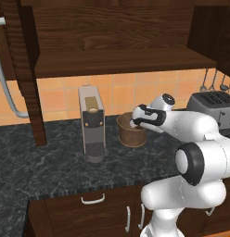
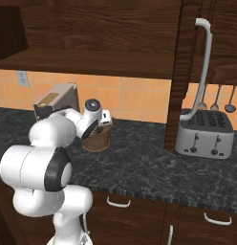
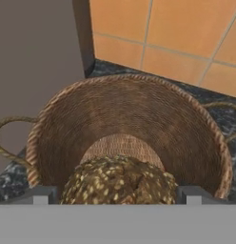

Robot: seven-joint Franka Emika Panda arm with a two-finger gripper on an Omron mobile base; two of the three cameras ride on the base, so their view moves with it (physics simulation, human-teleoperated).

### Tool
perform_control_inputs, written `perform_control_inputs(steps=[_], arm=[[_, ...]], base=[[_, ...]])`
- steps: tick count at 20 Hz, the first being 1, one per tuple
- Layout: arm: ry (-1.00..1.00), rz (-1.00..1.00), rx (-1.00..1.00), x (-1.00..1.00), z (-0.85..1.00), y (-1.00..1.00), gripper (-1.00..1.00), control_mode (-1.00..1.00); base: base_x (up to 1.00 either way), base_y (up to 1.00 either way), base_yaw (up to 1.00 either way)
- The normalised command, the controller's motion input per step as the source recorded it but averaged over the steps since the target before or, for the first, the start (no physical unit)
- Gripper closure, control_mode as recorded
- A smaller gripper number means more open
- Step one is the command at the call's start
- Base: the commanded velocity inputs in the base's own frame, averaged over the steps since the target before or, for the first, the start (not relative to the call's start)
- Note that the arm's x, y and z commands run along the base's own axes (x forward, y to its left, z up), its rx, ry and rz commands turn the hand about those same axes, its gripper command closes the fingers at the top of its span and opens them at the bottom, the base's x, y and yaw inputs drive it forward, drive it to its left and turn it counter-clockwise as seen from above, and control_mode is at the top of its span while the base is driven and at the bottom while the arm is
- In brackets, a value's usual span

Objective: Open the cabinet, pick up the bread from the cabinet and place it in the basket. Then move the basket to the dining counter.

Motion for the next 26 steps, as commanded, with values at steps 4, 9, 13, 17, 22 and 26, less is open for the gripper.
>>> perform_control_inputs(steps=[4,9,13,17,22,26], arm=[[0.00,0.00,0.00,0.15,-0.16,0.00,1.00,-1.00],[0.03,0.00,0.00,0.13,-0.04,0.09,1.00,-1.00],[0.05,0.00,0.00,0.34,0.00,0.16,1.00,-1.00],[0.03,0.00,0.00,0.45,-0.03,0.12,1.00,-1.00],[0.00,0.00,0.00,0.43,-0.16,0.00,1.00,-1.00],[0.00,0.00,0.00,0.22,-0.28,0.00,1.00,-1.00]], base=[[0.00,0.00,0.00],[0.00,0.00,0.00],[0.00,0.00,0.00],[0.00,0.00,0.00],[0.00,0.00,0.00],[0.00,0.00,0.00]])
